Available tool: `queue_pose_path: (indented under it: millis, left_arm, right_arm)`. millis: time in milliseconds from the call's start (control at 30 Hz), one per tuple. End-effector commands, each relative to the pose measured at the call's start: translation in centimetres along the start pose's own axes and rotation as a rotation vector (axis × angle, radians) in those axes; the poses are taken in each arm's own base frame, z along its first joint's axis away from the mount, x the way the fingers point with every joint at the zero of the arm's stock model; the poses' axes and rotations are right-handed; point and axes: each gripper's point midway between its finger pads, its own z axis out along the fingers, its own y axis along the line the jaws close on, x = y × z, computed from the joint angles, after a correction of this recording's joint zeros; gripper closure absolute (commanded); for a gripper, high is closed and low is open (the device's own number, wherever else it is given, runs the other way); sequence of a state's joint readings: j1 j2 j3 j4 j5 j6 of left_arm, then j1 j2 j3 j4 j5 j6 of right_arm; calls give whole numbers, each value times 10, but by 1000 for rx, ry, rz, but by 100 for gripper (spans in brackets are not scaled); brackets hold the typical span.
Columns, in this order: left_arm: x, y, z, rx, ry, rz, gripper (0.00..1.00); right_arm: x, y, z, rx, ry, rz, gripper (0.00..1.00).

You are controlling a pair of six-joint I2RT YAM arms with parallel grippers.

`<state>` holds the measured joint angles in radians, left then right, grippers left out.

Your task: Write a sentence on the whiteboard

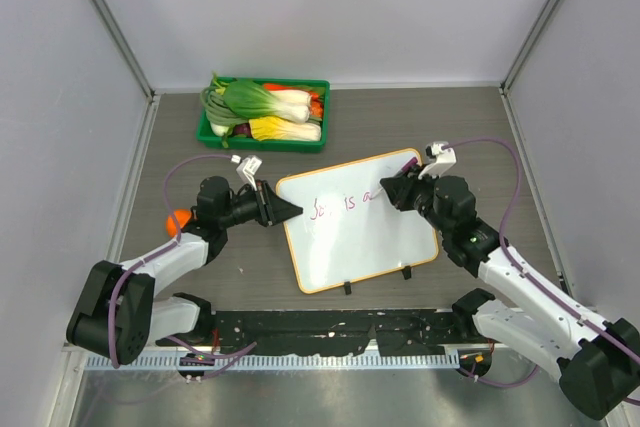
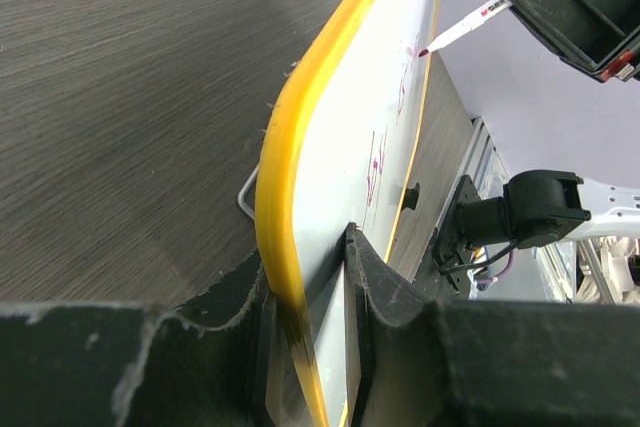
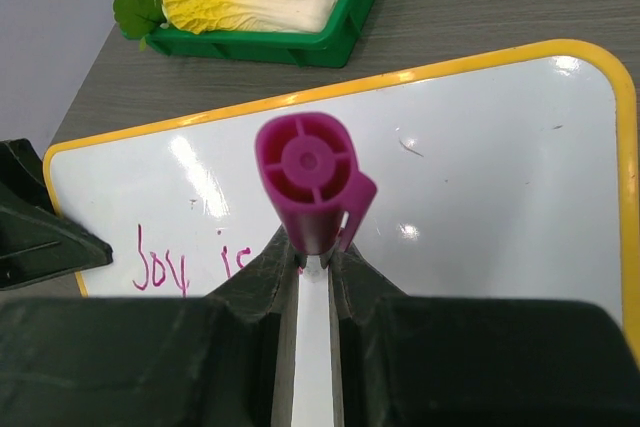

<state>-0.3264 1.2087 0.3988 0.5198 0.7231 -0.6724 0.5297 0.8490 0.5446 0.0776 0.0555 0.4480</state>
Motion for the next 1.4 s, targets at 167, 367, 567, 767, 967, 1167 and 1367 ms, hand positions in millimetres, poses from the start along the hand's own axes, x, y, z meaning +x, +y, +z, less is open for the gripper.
queue_pose_path:
  millis: [167, 367, 567, 767, 967, 1167, 1367]
  left_arm:
    - [18, 43, -3, -166, 25, 84, 100]
    - [18, 43, -3, -165, 24, 86, 100]
    - [17, 43, -3, -165, 24, 86, 100]
    - [17, 43, -3, -167, 23, 86, 100]
    - [17, 43, -3, -167, 23, 85, 100]
    - [17, 43, -4, -166, 22, 86, 100]
    - [18, 43, -3, -166, 25, 84, 100]
  right_arm:
    - [-53, 17, 0, -15, -138, 6, 99]
    - [-50, 8, 1, 24, -128, -15, 99]
    - [-43, 2, 3, 44, -113, -28, 99]
    - [-35, -3, 6, 63, -89, -42, 99]
    - [-31, -10, 9, 97, -76, -53, 99]
    - [-27, -6, 10, 70, -60, -48, 99]
    - [-20, -3, 10, 48, -28, -55, 99]
